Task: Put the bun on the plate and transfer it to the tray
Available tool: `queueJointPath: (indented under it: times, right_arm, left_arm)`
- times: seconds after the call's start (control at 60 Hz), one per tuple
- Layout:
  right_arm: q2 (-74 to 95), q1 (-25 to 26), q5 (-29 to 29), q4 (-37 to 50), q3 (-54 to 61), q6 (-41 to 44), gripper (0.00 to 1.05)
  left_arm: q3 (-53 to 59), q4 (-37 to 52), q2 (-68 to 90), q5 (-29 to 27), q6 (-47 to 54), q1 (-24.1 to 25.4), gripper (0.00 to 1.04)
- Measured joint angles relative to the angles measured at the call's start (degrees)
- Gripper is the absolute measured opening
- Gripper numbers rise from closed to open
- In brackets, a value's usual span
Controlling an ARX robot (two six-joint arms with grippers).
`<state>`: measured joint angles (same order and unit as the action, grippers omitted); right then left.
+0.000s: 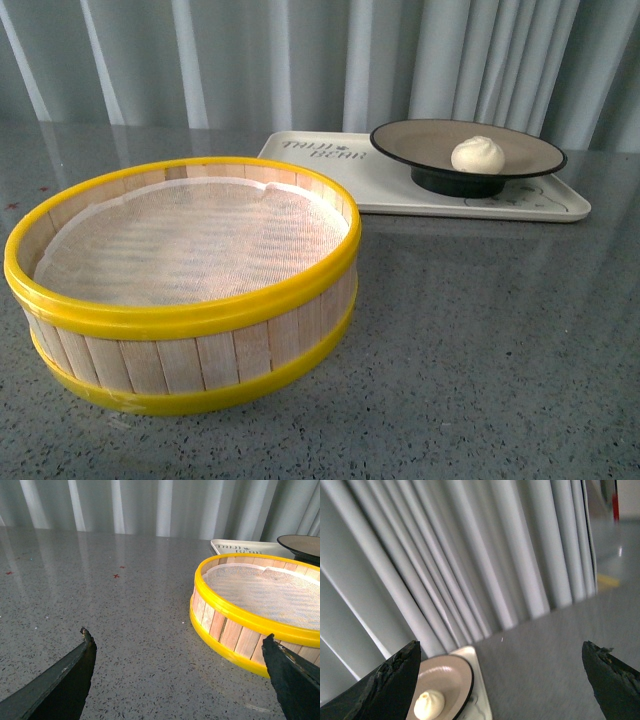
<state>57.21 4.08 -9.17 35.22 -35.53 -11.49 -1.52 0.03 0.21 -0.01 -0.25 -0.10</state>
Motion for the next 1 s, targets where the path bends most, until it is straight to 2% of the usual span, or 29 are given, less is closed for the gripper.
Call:
queueJointPath:
  times: [0.083,0.15,0.25,0.284,0.334,0.417,0.534,0.784,1.001]
  right_arm:
    - [-8.61,-3.26,-1.25,5.07,6.88,14.99,0.96]
    - [-12.87,-4.2,-1.29,6.38,11.39,23.37,0.96]
    - [-16.79,-4.11,-0.22,5.86,16.74,30.86,0.96]
    - [-17.92,-4.02,2.16,2.6,16.92,30.1,0.93]
    - [-21.05,-3.98,7.52,-9.4,16.46,25.2,0.83]
    - [-24.26,-4.15,9.46,-18.16,18.49,18.05,0.69]
    - [-27.06,-4.11,9.18,-18.69,22.71,13.53,0.44]
    - [-32.28,-4.11,9.25,-18.64,27.41,12.31,0.01]
    - [-37.05,-4.11,9.25,-20.09,30.75,12.11,0.02]
  left_arm:
    - [0.0,0.0,0.0,0.0,0.0,0.0,0.98]
    - [0.0,0.0,0.0,0.0,0.02,0.0,0.98]
    - [0.02,0.0,0.0,0.0,0.02,0.0,0.98]
    - [0.02,0.0,0.0,0.0,0.02,0.0,0.98]
    - [0.0,0.0,0.0,0.0,0.02,0.0,0.98]
    - [0.02,0.0,0.0,0.0,0.02,0.0,0.98]
    - [0.02,0.0,0.0,-0.02,0.02,0.0,0.98]
    - [0.02,0.0,0.0,0.0,0.02,0.0,0.98]
    - [0.02,0.0,0.0,-0.02,0.0,0.0,0.98]
